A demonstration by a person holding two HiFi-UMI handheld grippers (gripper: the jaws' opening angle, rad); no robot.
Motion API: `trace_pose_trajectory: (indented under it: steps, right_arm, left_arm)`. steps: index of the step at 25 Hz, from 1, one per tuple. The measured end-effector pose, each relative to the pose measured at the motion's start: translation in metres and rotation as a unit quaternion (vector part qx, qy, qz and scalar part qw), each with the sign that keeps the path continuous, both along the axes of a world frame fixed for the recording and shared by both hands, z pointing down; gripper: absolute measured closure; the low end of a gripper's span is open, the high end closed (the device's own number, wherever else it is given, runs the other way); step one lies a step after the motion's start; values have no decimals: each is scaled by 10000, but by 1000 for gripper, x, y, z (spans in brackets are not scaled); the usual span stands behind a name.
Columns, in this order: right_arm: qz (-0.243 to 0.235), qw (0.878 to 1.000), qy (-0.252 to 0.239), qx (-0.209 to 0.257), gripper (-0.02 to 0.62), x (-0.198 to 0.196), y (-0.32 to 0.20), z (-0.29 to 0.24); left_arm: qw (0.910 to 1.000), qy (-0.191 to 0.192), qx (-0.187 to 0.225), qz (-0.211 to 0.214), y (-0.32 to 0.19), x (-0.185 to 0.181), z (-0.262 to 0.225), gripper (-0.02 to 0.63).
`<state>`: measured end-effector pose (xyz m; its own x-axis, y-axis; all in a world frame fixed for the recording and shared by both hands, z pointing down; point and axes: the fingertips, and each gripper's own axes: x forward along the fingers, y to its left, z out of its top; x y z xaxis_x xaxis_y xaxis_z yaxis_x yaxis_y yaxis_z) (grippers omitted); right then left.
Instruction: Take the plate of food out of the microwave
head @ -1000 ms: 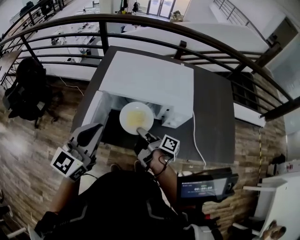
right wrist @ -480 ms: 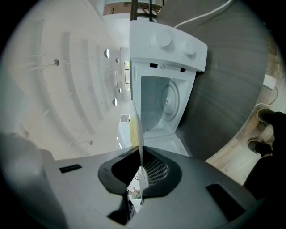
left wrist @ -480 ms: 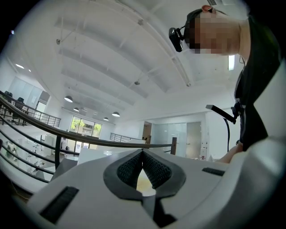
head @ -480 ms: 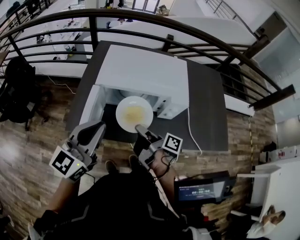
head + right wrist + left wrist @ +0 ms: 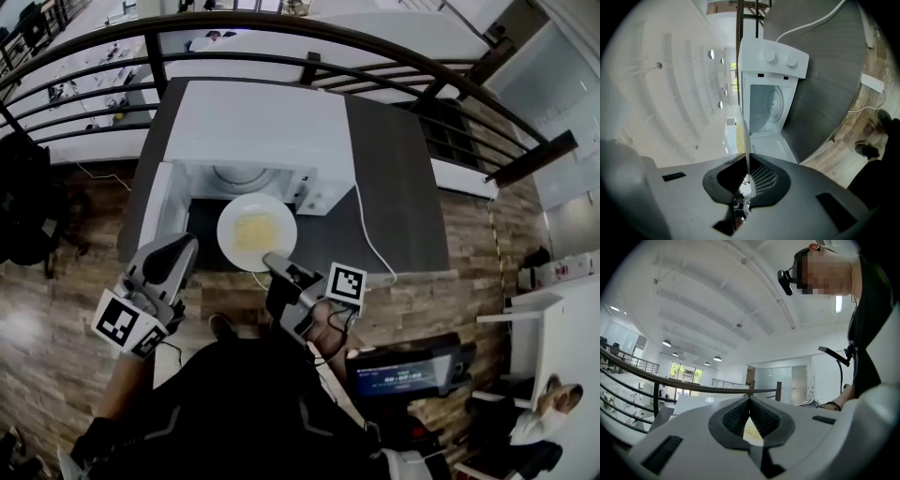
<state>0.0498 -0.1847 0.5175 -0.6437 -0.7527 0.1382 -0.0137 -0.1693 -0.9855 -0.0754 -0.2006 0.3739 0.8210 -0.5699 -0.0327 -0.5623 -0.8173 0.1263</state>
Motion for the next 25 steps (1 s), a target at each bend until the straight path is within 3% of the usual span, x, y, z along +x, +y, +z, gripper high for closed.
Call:
trace_pose_trajectory:
  steps: [12,25]
  right_arm:
    - [-65,9994,-220,273,581,53,5,-22]
    - [-375,9982,9,472,581,50,4,-27]
  left_arm:
    - [9992,-344,-6,-196,9,50,-2,603]
    - [9985,-261,-51,-479,12,45,4,603]
